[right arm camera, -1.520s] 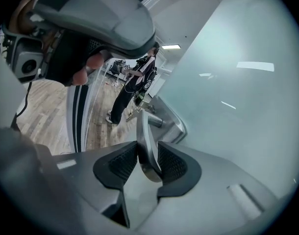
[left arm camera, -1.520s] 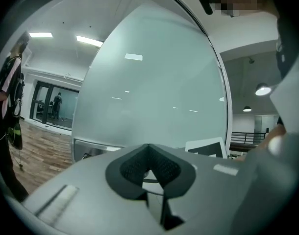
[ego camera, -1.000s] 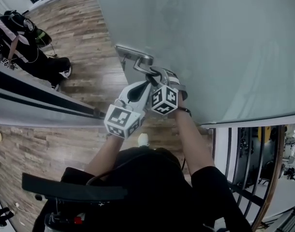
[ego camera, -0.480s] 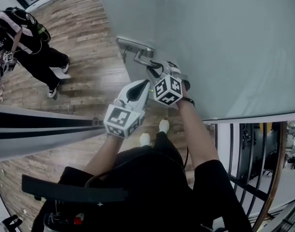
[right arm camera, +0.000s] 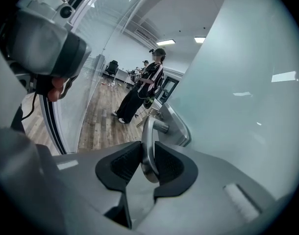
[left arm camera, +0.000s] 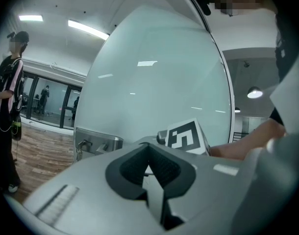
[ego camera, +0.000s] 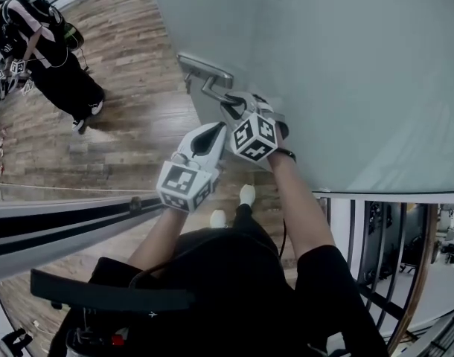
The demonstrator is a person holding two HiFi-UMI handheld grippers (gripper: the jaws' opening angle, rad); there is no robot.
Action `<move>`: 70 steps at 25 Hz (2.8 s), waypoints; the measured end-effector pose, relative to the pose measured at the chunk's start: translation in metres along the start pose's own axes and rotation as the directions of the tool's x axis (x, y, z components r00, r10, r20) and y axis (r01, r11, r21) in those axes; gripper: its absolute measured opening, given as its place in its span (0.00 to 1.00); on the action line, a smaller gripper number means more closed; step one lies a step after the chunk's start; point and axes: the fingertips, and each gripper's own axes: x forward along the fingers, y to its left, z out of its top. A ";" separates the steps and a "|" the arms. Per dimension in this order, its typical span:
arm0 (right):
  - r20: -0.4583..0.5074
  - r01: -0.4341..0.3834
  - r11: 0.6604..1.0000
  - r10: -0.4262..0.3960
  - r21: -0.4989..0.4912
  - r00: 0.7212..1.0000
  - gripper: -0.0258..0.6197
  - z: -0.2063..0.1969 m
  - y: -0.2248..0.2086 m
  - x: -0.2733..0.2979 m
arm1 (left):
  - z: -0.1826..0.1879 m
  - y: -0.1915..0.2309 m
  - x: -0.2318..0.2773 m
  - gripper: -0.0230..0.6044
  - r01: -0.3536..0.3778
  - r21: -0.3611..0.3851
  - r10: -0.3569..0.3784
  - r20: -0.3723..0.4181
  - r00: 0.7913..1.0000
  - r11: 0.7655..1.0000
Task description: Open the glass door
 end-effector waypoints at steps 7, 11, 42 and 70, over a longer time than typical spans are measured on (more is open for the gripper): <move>0.019 -0.018 1.000 0.017 0.022 1.000 0.17 -0.007 -0.019 0.011 | 0.010 0.009 0.030 0.03 -0.052 -0.004 0.051 -0.012 0.999 0.999; 0.014 -0.021 0.999 0.021 0.035 1.000 0.17 -0.010 -0.031 0.017 | 0.013 0.014 0.044 0.04 -0.068 0.000 0.068 -0.013 0.998 0.998; -0.018 0.071 0.972 -0.069 0.225 0.997 0.16 -0.066 -0.154 0.063 | 0.030 0.068 0.142 0.03 -0.213 0.030 0.212 0.016 0.977 0.977; -0.103 0.211 0.916 -0.187 0.340 0.977 0.15 -0.164 -0.268 0.079 | 0.025 0.092 0.311 0.03 0.089 0.015 -0.088 -0.033 0.996 0.996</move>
